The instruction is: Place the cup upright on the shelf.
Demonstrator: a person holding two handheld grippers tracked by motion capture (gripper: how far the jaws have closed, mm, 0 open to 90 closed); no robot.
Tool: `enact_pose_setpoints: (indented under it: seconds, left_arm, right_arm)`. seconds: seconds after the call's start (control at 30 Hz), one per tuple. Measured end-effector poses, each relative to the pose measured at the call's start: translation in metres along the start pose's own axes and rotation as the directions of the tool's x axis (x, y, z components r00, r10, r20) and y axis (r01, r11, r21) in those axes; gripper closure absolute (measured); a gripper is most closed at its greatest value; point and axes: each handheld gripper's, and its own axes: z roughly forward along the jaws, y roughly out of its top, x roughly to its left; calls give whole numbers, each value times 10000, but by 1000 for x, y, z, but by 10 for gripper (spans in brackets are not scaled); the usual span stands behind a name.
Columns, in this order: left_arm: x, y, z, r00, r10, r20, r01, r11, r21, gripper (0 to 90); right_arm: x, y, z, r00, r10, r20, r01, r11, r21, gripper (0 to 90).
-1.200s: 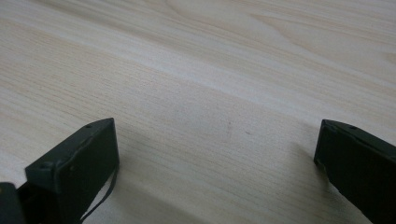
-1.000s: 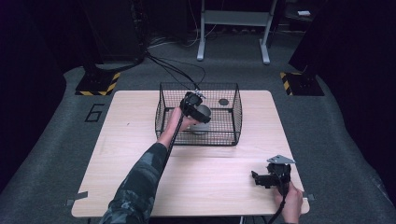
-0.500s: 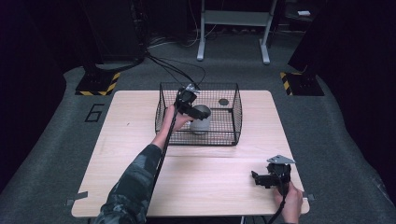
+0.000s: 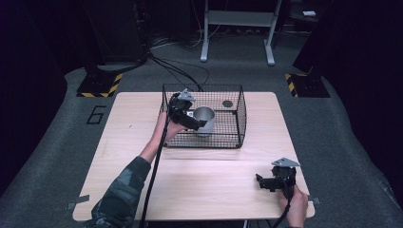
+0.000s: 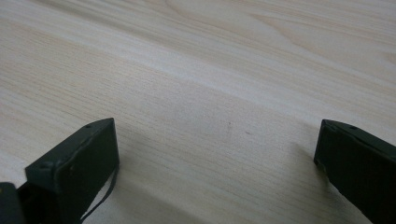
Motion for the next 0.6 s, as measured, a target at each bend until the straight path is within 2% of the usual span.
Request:
enact_pose_setpoints:
  seconds: [0.1,0.2,0.3,0.37,0.43,0.5,0.57,0.6]
  left_arm:
    - [-7,-7,-13,9995,283,-114,-284,9996,-56,1]
    - [-14,-18,-25,9991,397,-150,-399,9991,-153,1]
    - [-21,-31,-35,9958,725,-551,-724,9974,44,1]
    - [-25,-39,-40,9942,870,-640,-866,9962,87,1]
    - [-29,-54,-47,9945,836,-630,-833,9965,71,1]
    - [-30,-59,-49,9944,809,-678,-804,9967,103,1]
    - [-37,-84,-57,9948,696,-740,-700,9975,-36,1]
    - [-37,-84,-57,9948,696,-740,-700,9975,-36,1]
  right_arm:
    - [0,0,0,10000,13,-4,-13,10000,-69,0]
    - [0,0,0,10000,-5,3,5,10000,-1,0]
    - [0,0,0,10000,5,9,-5,10000,-14,0]
    - [0,0,0,10000,12,25,-12,10000,-69,0]
    - [0,0,0,10000,-5,23,5,10000,-77,0]
    - [0,0,0,10000,2,4,-2,10000,-6,0]
    - [0,0,0,10000,-14,5,14,10000,-24,0]
    - [0,0,0,10000,-14,5,14,10000,-24,0]
